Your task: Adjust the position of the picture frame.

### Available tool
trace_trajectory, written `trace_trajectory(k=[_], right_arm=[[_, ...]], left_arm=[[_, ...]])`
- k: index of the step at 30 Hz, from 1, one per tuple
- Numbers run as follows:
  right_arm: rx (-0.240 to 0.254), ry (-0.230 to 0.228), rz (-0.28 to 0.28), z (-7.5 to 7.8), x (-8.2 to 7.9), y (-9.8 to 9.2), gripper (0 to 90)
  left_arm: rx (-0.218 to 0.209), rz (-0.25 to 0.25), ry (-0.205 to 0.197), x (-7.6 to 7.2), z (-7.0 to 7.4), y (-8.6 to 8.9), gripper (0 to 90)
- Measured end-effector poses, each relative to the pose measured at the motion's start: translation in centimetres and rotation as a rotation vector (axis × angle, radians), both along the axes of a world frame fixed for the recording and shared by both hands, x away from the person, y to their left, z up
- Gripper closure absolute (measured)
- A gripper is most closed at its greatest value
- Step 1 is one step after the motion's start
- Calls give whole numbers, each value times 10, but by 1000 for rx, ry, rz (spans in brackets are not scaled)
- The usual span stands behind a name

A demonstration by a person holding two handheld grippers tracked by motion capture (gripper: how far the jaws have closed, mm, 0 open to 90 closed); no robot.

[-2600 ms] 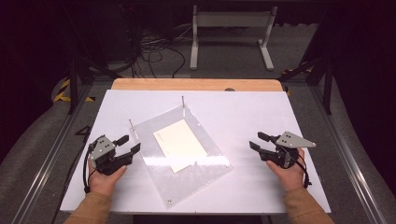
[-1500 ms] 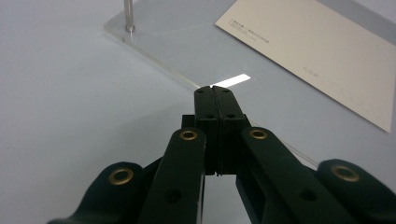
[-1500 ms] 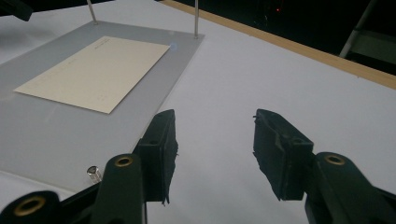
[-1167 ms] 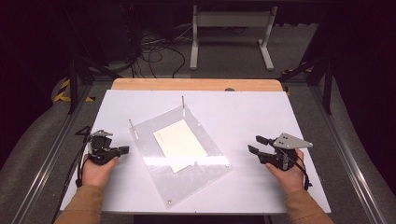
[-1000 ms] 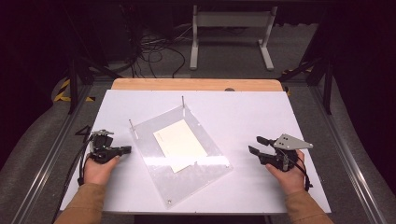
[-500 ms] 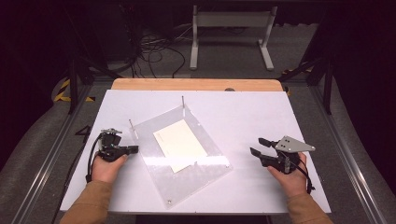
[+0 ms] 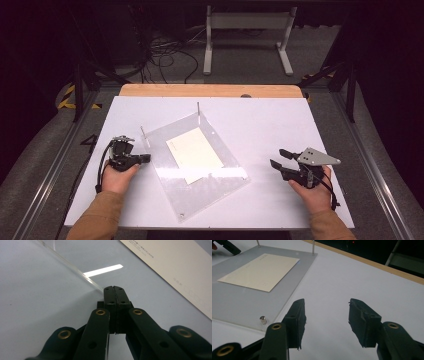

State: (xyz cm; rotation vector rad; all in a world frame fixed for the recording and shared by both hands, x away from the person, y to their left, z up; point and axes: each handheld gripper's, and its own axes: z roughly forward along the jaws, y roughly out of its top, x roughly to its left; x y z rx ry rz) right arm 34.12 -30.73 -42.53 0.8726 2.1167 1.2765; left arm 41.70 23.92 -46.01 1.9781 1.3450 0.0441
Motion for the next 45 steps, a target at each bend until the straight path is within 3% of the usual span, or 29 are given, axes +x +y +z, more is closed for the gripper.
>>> trace_trajectory(k=[5,9,16,22,30,31,35,38,41,45], right_arm=[[2,1,-2,1,-2,-1,474],[-3,-2,2,2,-4,0,473],[2,-3,24,5,-7,3,473],[16,19,74,8,-11,6,542],[5,40,131,12,-15,13,630],[0,45,136,12,-15,14,649],[-35,72,166,17,-14,18,689],[-83,97,188,20,-13,25,702],[-130,129,217,19,-12,34,704],[-174,177,247,16,-9,43,716]], left_arm=[[3,-5,2,6,1,-6,900],[37,-14,-5,12,3,-13,900],[54,-16,-5,22,4,-25,900],[92,-19,-21,33,6,-37,900],[98,-23,-38,46,7,-57,900],[82,-18,-34,47,6,-60,900],[92,-35,-54,52,6,-67,900],[58,-34,-62,51,5,-63,900],[62,-15,-109,45,9,-58,856],[39,-30,-163,31,21,-49,817]])
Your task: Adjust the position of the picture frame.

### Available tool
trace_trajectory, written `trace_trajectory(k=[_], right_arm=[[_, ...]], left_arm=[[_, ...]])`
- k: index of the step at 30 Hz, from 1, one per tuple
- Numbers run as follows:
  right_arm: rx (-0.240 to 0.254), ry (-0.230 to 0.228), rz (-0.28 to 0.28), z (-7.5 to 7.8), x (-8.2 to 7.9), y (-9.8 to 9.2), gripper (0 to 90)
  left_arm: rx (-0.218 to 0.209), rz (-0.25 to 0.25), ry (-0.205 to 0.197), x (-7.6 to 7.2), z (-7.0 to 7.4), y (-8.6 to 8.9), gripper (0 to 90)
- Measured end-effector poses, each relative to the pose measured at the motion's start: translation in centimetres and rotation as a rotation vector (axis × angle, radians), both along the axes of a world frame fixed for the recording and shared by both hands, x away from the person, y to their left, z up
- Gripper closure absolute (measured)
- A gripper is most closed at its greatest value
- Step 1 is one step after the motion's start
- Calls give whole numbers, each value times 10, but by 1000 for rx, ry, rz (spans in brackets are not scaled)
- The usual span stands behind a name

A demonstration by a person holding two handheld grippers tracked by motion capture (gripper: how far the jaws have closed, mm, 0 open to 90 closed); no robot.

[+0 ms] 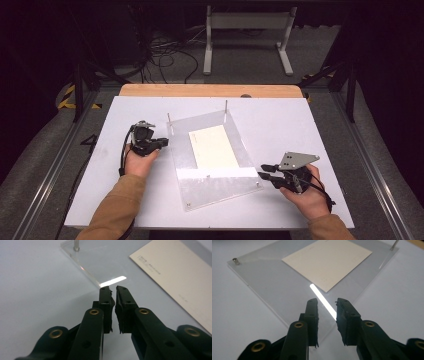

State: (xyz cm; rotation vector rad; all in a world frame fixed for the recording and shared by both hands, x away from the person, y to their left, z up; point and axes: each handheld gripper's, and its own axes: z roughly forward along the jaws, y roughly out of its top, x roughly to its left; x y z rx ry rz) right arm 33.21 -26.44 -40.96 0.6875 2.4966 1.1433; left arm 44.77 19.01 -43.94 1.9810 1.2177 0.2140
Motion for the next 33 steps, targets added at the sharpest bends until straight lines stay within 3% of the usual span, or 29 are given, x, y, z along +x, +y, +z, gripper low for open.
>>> trace_trajectory(k=[4,12,16,21,33], right_arm=[[-92,70,41,0,4,8,707],[-233,118,93,3,12,22,698],[-282,152,108,1,15,25,699],[-292,173,108,1,18,25,683],[-358,238,141,-9,26,34,709]], left_arm=[[-10,-33,-56,-19,14,7,787],[-33,-85,-164,-55,24,10,719],[-49,-94,-196,-63,28,11,709],[-47,-103,-232,-65,26,12,665],[-61,-93,-250,-66,24,18,639]])
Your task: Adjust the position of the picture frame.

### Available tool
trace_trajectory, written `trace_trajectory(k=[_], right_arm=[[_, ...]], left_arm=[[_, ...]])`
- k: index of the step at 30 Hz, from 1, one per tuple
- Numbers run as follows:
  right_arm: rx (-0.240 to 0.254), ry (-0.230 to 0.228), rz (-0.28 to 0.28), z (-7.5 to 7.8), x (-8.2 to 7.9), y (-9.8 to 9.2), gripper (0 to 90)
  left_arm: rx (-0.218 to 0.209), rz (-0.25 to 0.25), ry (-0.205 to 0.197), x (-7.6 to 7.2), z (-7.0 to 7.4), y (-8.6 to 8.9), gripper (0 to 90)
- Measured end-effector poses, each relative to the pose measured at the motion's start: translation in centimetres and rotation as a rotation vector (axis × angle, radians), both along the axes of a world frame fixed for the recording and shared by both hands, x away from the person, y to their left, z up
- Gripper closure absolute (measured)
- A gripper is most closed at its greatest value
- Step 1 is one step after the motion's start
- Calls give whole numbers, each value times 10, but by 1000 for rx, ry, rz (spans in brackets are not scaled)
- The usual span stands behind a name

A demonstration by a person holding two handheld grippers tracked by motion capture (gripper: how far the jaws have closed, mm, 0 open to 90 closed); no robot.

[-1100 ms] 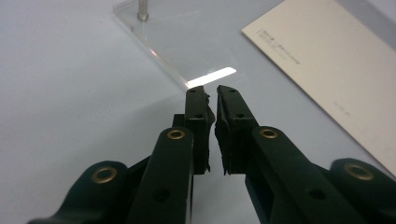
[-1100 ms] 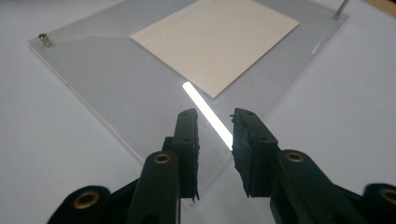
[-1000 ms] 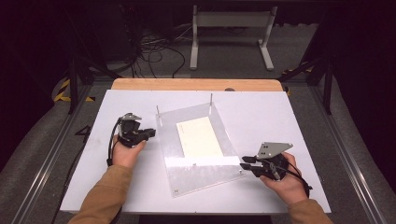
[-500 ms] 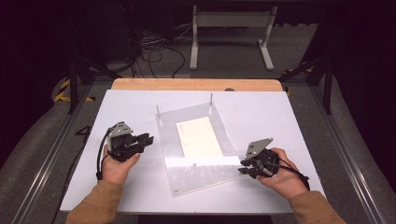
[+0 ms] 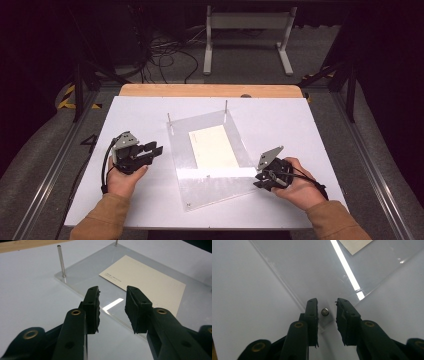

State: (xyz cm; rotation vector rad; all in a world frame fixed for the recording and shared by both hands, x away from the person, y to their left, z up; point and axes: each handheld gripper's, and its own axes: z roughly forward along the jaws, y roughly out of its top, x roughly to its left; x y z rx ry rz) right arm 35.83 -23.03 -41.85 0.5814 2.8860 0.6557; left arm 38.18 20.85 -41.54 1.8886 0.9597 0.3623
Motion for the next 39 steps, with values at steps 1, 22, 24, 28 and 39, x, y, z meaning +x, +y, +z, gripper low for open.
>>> trace_trajectory(k=[1,22,24,28,39], right_arm=[[-2,1,2,-1,0,1,712],[-89,11,89,1,-3,13,833],[-91,23,97,1,-6,14,833],[-71,56,108,0,-14,14,833],[-44,98,142,-1,-39,21,832]], left_arm=[[-1,0,1,0,0,0,639],[-14,-4,8,0,-2,6,638],[-14,-5,8,0,-2,6,638],[-19,2,16,0,-3,6,638],[-18,0,18,0,-2,4,638]])
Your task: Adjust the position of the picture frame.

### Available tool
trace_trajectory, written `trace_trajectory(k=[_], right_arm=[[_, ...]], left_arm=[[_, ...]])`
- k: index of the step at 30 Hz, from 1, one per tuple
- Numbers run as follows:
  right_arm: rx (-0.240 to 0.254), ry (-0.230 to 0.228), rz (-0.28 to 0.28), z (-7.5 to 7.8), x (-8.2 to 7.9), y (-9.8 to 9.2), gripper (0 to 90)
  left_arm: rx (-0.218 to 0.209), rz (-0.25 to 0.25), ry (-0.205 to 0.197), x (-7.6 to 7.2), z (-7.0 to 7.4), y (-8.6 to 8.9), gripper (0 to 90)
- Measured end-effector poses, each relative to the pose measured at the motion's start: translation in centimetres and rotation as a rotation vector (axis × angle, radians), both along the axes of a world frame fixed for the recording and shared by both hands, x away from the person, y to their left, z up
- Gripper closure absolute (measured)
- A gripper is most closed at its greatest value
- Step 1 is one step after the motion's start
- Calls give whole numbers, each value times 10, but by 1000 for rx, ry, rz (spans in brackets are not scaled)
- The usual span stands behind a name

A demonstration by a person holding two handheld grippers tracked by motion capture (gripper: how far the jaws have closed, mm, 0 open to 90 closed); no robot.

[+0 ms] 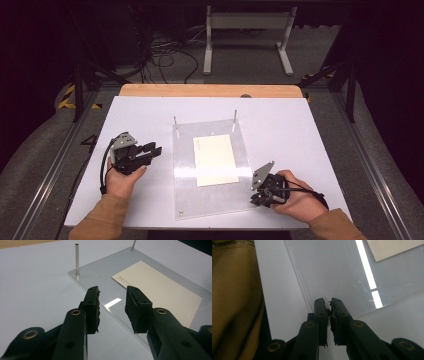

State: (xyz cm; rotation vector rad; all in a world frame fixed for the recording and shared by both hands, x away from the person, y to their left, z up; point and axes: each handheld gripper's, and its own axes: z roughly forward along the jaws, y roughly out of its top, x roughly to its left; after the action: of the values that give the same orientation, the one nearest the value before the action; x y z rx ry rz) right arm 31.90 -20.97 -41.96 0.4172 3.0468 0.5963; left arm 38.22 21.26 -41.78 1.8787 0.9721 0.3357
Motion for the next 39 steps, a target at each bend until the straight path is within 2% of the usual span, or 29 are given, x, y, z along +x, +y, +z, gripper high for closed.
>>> trace_trajectory(k=[6,11,18,20,21,22,23,24,25,26,31,34,37,39], right_arm=[[19,23,17,-1,-10,5,831],[29,35,46,-2,-18,11,831],[43,56,65,-3,-24,17,830],[46,52,69,-3,-24,17,829],[69,55,65,-1,-23,14,837],[69,55,65,-1,-23,14,837],[125,39,57,5,-22,10,837],[152,27,44,9,-21,7,835],[169,6,29,13,-20,5,834],[169,6,29,13,-20,5,834],[246,-64,-32,24,-13,-5,819],[269,-79,-52,24,-11,-8,815],[275,-82,-62,23,-10,-11,814],[279,-86,-68,24,-10,-12,815]], left_arm=[[1,-4,0,1,-1,0,636],[-2,3,22,3,-5,0,635],[20,4,40,6,-9,-1,646],[36,17,55,7,-12,-1,669],[45,23,84,8,-15,-2,689],[45,23,84,8,-15,-2,713],[50,12,96,9,-17,-2,738],[55,15,111,10,-19,-3,760],[78,29,141,12,-22,-4,788],[78,29,141,12,-22,-4,803],[126,47,227,23,-34,-13,835],[142,41,263,28,-39,-20,862],[156,12,272,31,-41,-25,885],[138,-9,284,33,-42,-28,898]])
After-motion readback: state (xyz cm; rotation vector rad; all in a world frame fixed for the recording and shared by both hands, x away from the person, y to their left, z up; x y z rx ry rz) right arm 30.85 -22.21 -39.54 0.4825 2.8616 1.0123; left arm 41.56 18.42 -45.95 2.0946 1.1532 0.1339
